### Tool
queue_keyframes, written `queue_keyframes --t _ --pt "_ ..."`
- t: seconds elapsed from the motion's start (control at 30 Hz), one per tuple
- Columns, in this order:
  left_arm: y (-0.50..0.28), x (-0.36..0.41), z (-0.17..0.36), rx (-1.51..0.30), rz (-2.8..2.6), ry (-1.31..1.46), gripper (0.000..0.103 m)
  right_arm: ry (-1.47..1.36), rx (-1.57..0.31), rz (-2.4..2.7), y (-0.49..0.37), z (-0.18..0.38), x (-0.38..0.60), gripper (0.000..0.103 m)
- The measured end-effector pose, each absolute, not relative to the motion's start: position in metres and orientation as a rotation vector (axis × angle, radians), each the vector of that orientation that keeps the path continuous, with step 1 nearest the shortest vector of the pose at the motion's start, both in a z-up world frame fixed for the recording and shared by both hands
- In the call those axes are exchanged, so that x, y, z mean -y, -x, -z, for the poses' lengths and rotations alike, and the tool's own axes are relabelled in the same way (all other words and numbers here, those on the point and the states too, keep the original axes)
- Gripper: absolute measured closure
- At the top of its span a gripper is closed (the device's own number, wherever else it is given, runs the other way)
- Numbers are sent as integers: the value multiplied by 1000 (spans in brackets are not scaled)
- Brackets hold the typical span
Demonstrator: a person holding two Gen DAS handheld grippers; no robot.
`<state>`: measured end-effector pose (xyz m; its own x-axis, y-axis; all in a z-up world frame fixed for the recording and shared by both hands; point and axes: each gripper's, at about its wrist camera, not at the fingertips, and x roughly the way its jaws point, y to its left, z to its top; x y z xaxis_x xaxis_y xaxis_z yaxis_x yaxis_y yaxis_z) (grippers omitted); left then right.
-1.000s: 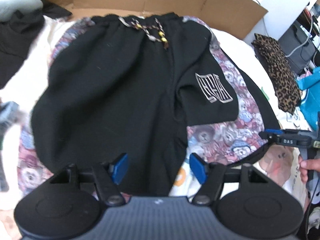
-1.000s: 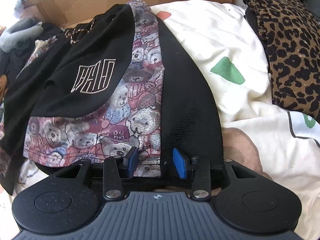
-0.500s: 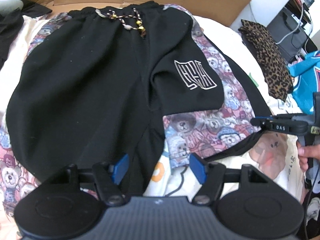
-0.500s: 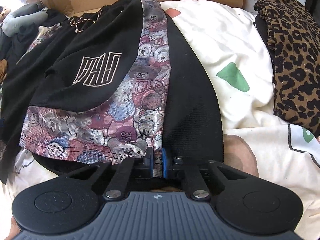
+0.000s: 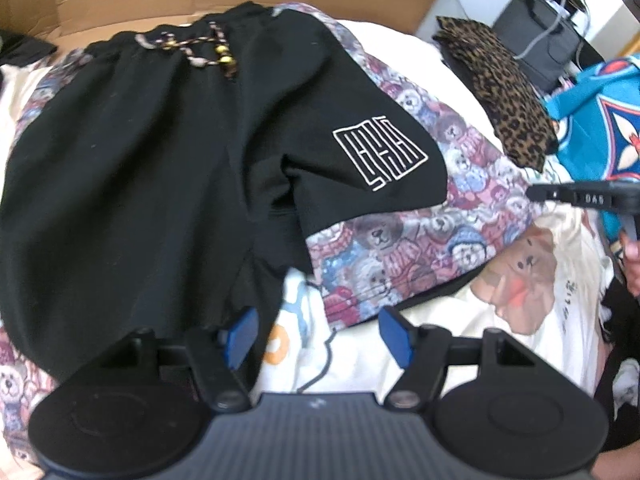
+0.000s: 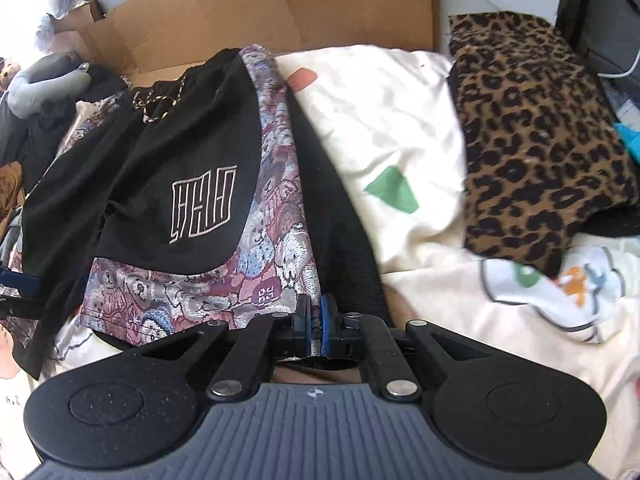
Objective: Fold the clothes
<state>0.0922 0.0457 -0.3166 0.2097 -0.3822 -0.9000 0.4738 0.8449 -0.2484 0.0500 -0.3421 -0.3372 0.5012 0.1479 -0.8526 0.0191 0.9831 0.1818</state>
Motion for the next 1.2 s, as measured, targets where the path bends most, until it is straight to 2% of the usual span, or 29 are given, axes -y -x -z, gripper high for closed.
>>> queue_keyframes --t 0.6,0.97,1.07,1.2 --pt "-86 8 355 -1266 736 -133 33 -232 -972 33 -64 317 405 101" --pt "-87 -8 360 -1272 773 -61 33 -224 -986 76 -83 331 427 101" --pt "-89 -10 365 -1279 750 -38 42 -236 -997 88 -89 339 431 101" --pt "-93 -11 362 -1273 754 7 99 -239 -1016 88 -91 347 433 101"
